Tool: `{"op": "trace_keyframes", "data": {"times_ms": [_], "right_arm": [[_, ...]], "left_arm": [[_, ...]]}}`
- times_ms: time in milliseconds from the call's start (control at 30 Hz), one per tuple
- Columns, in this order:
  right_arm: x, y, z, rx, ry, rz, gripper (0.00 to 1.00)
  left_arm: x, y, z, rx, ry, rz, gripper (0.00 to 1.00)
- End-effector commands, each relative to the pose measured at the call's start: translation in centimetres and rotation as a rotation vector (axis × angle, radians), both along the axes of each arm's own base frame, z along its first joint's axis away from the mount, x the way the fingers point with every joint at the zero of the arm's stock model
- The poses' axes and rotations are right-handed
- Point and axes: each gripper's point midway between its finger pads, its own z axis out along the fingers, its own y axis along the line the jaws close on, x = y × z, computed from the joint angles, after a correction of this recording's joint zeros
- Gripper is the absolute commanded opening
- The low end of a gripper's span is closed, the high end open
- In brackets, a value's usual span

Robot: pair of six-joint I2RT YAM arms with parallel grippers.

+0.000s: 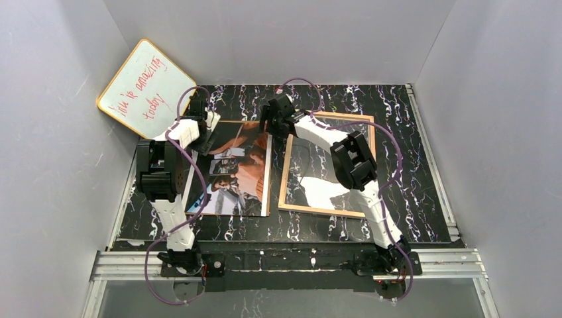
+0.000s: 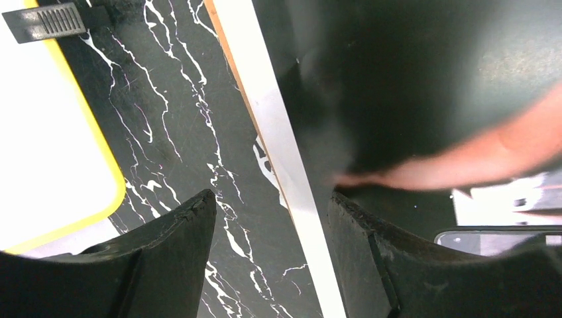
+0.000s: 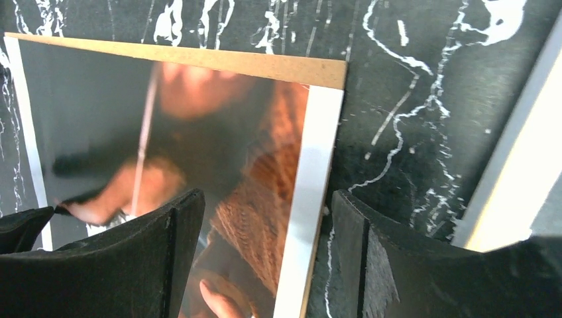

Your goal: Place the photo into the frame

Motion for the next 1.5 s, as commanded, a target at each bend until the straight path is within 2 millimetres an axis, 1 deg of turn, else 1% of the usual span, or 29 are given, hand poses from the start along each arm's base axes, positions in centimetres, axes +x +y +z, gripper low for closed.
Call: {"op": "trace_keyframes", "data": {"times_ms": [0,167,467,667,933,1033,1167,1333,1467], "right_arm": [[-1.0,1.4,-1.9,-0.046,-0.004,0.053,0.78],[-1.0,2.4,-0.7,-0.066,-0.062,0.08,0.77],[-1.4,3.7,2.2,-0.111,-0.173,0.123,0.75],[-1.9,4.2,2.8,-0.138,-0.2,0.151,0.75],[-2.7,4.8,3.8,-0.118,-0.212,0.181,0.74],[-2.6,4.5,3.9,-0.138,-0.209,0.178,0.74],[-2.7,4.0,3.3,-0.181,-0.203,0.179,0.74],[-3.4,4.0,2.6,-0.231,-0.214,0.208,0.74],[-3.7,4.2,2.3,-0.255,-0.224,0.223,0.74]], "left_arm": [[-2.7,-1.3,-3.2,-0.049,0.119,-0.025,0.62],[-3.2,-1.2,-3.5,-0.045,0.133,-0.032,0.62],[-3.4,-1.1,-3.8,-0.04,0.146,-0.042,0.61],[-3.5,-1.1,-3.8,-0.038,0.149,-0.046,0.61],[-3.8,-1.0,-4.2,-0.034,0.163,-0.049,0.61],[-3.8,-1.0,-4.1,-0.033,0.162,-0.05,0.61],[-4.0,-1.0,-4.2,-0.032,0.168,-0.057,0.61],[-4.1,-0.9,-4.3,-0.028,0.174,-0.059,0.61],[-4.1,-1.0,-4.4,-0.03,0.176,-0.06,0.6]]}}
